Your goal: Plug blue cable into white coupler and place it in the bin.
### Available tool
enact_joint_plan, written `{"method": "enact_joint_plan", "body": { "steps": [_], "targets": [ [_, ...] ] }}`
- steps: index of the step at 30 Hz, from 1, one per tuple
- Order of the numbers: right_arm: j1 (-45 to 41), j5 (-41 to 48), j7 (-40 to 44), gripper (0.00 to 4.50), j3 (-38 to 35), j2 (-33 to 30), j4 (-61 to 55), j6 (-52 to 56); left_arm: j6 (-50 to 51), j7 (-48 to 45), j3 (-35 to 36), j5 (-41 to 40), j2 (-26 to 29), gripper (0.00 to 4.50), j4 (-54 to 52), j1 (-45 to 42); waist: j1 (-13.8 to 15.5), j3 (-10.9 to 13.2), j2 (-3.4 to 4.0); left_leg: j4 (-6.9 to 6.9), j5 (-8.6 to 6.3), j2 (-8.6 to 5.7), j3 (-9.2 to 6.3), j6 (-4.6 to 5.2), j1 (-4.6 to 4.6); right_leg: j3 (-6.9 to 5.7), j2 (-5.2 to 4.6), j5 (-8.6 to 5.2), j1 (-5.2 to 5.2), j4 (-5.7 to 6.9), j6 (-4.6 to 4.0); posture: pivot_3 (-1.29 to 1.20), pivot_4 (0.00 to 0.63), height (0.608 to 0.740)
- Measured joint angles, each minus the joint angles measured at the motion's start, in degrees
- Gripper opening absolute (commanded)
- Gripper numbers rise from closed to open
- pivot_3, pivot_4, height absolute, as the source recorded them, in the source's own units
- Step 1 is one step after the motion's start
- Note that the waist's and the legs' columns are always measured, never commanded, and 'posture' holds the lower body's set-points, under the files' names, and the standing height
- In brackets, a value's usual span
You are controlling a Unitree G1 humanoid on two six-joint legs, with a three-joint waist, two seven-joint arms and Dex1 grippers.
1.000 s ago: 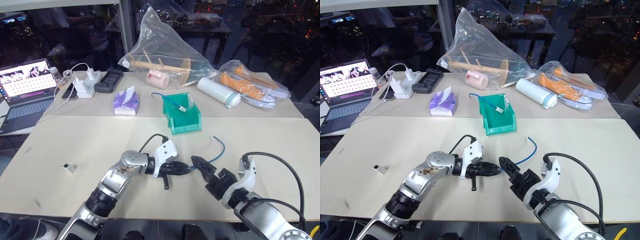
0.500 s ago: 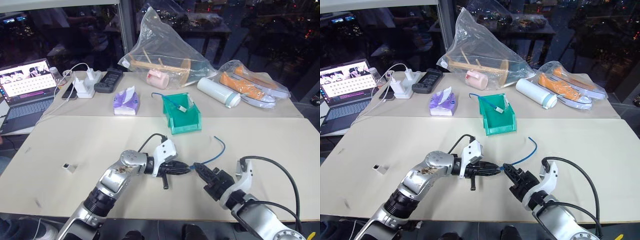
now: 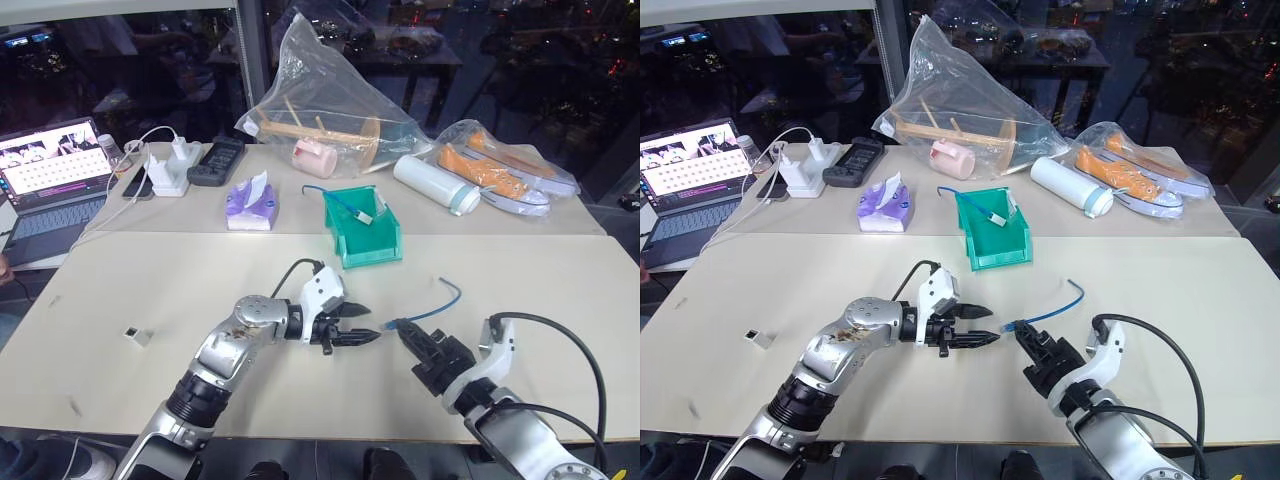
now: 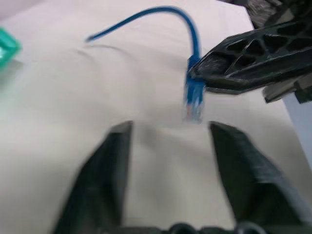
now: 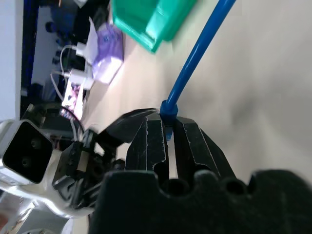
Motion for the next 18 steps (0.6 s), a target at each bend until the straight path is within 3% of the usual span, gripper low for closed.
{"method": "enact_joint_plan", "body": {
  "steps": [2,3,5,10,18],
  "targets": [
    [-7.12,-1.05,2.07,0.00,-2.05,-7.34,1.93,2.98,2.13,2.48,4.44,-2.72,-0.76,4.48,-1.78,-0.33,-0.32,0.01,-0.01,0.03,0.01,-0.01,0.02,-0.01,0.01,0.03,0.00,0.03,0.05,-0.02,0.02,0.00,0.150,0.740],
    [-12.55,-1.62,4.59,0.00,-4.02,-14.06,3.59,5.86,4.16,3.81,7.34,-5.65,-1.31,4.48,-4.19,-0.67,-0.32,0.02,0.00,0.00,0.01,-0.01,0.01,0.00,0.02,0.02,0.00,0.02,0.05,-0.01,0.01,0.00,0.150,0.740],
    [-14.74,-1.95,6.22,0.00,-5.45,-16.28,4.33,7.16,5.50,4.21,8.65,-7.56,-1.31,4.48,-5.78,-0.75,0.04,0.00,-0.03,-0.08,-0.01,0.07,-0.10,0.04,0.06,-0.09,0.11,-0.03,0.12,-0.03,-0.07,0.00,0.150,0.740],
    [-29.89,-2.75,15.67,0.00,-6.65,-28.64,12.71,15.33,11.73,9.44,13.30,-12.87,0.25,4.48,-14.91,-0.04,0.15,0.06,0.01,-0.08,-0.09,0.05,-0.06,0.18,-0.06,-0.05,0.09,-0.03,-0.01,-0.13,-0.07,0.00,0.150,0.740],
    [-41.91,-7.35,27.12,0.00,-0.73,-22.71,19.42,21.34,14.16,25.30,19.21,-8.30,3.90,4.48,-21.67,-1.65,0.29,0.09,-0.06,-0.05,-0.10,0.07,-0.05,0.20,-0.09,-0.06,0.09,-0.02,-0.06,-0.13,-0.05,0.00,0.150,0.740]
  ]
}}
